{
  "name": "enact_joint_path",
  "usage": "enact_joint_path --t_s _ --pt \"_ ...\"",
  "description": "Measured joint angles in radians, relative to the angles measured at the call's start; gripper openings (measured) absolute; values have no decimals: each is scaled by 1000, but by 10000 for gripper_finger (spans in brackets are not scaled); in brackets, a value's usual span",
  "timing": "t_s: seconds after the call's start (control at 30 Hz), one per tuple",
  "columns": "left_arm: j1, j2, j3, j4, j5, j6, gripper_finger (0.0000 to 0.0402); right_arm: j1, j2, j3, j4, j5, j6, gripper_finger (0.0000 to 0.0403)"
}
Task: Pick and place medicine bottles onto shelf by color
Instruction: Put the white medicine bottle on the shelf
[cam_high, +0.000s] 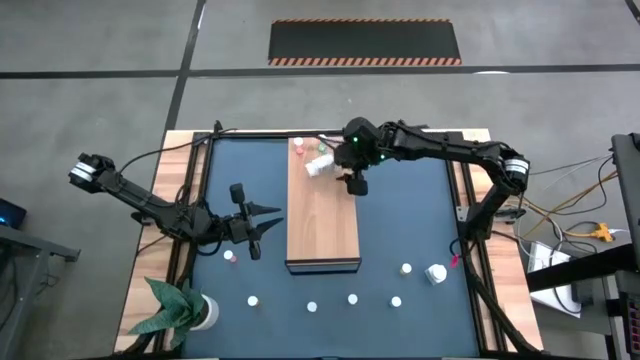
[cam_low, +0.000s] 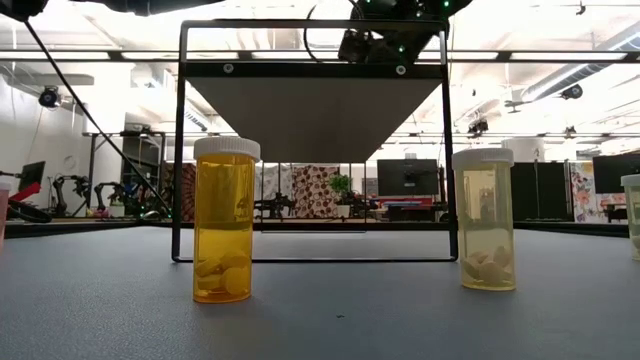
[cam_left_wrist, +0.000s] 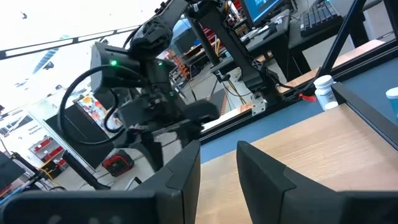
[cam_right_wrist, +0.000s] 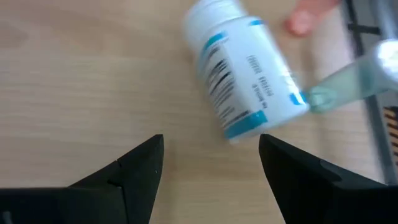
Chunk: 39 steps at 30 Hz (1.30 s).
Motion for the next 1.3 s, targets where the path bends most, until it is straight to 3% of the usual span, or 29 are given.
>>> enact_joint_path --t_s 0.23,0.43,0.7,0.87,1.13,1.3 --pt "0 0 0 0 0 0 88 66 -8 40 -19 269 0 255" --pt "0 0 0 0 0 0 88 62 -9 74 8 222 97 274" --pt "0 0 0 0 0 0 88 60 0 73 68 179 499 276" --pt "0 0 0 0 0 0 88 84 32 72 112 218 688 276" --pt "0 0 0 -6 0 0 88 145 58 112 83 421 763 275" --pt "0 0 0 -9 0 0 88 157 58 123 70 480 820 274"
